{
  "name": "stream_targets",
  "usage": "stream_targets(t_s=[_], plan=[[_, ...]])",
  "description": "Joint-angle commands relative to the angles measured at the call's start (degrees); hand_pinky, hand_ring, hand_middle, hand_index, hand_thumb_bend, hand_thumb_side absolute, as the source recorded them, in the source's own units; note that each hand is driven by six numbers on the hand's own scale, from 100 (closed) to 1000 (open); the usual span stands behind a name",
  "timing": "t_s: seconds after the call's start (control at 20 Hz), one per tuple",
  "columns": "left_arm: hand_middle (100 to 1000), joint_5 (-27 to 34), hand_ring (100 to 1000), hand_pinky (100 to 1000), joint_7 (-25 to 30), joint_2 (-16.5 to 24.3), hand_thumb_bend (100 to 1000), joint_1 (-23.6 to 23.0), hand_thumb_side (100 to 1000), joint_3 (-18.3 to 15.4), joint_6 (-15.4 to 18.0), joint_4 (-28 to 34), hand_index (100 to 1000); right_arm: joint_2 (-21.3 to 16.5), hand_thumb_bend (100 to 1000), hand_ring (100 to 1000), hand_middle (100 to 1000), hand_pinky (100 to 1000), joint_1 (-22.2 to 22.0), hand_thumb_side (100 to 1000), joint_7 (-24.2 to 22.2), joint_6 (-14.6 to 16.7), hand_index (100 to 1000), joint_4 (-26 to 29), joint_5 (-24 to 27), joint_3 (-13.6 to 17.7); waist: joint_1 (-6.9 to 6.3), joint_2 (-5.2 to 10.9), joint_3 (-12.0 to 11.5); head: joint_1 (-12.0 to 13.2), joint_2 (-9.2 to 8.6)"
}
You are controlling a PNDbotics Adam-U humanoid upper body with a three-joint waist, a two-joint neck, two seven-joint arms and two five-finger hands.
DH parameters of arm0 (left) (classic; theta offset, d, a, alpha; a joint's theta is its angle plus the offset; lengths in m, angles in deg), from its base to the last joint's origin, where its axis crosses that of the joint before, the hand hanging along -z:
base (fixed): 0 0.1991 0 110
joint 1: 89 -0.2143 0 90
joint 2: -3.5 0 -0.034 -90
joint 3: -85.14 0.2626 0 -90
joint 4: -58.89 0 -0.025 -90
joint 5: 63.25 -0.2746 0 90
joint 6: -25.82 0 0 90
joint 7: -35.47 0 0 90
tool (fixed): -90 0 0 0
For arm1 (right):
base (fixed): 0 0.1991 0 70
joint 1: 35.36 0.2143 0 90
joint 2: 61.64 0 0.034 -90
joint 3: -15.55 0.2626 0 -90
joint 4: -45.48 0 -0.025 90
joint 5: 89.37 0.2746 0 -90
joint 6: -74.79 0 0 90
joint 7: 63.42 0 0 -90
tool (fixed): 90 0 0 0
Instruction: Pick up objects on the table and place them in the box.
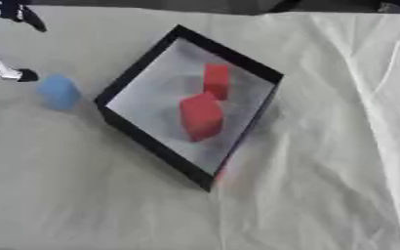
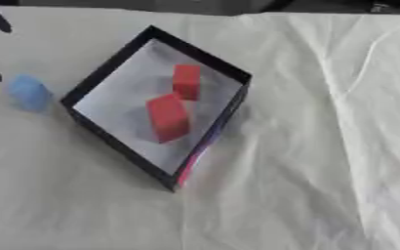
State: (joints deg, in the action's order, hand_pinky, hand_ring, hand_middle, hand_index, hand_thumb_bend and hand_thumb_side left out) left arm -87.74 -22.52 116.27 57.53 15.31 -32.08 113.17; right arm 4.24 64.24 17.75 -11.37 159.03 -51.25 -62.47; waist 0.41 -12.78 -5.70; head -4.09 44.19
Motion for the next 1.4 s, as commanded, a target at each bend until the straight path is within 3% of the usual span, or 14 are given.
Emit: stream_targets(t_s=[0.05,0.55,0.95,1.15,1.2,1.4], plan=[[784,-0.30,867,896,19.96,1.33,547,0.35,502,1.64,19.87,1.45,815,-1.22,100,671,635,968,0.83,535,0.00,-0.76,800,1.04,-0.09,0.35,-0.91,1.32,0.18,0.26,-0.07],[788,-1.31,870,900,19.96,2.73,555,-2.03,571,5.29,19.87,3.53,816,-0.89,100,668,632,968,1.04,536,-0.08,-1.72,798,1.04,-0.71,0.23,-1.29,0.83,0.58,0.02,-0.07],[798,-5.04,879,899,19.96,2.69,680,-2.40,396,3.96,19.87,4.52,830,-0.50,100,671,631,971,0.85,540,0.12,-1.83,799,1.04,-0.51,0.78,-1.17,0.69,0.76,-0.12,-0.07],[800,-7.43,879,895,19.96,2.38,705,-2.34,387,3.46,19.87,5.03,831,-0.47,100,678,637,972,0.93,544,1.61,-1.47,804,1.04,1.09,2.03,-1.03,0.65,0.89,0.13,-0.07],[803,-8.19,880,893,19.96,2.42,762,-2.33,379,3.39,19.87,5.16,831,-0.57,100,678,636,972,0.85,542,1.90,-1.41,804,1.04,1.34,2.21,-1.02,0.65,0.91,0.17,-0.07],[808,-11.56,881,892,19.96,2.34,803,-2.55,360,2.28,19.87,4.78,834,-0.55,100,675,634,972,0.37,543,2.23,-1.45,802,1.04,1.24,2.40,-0.99,0.57,0.95,0.24,-0.07]])
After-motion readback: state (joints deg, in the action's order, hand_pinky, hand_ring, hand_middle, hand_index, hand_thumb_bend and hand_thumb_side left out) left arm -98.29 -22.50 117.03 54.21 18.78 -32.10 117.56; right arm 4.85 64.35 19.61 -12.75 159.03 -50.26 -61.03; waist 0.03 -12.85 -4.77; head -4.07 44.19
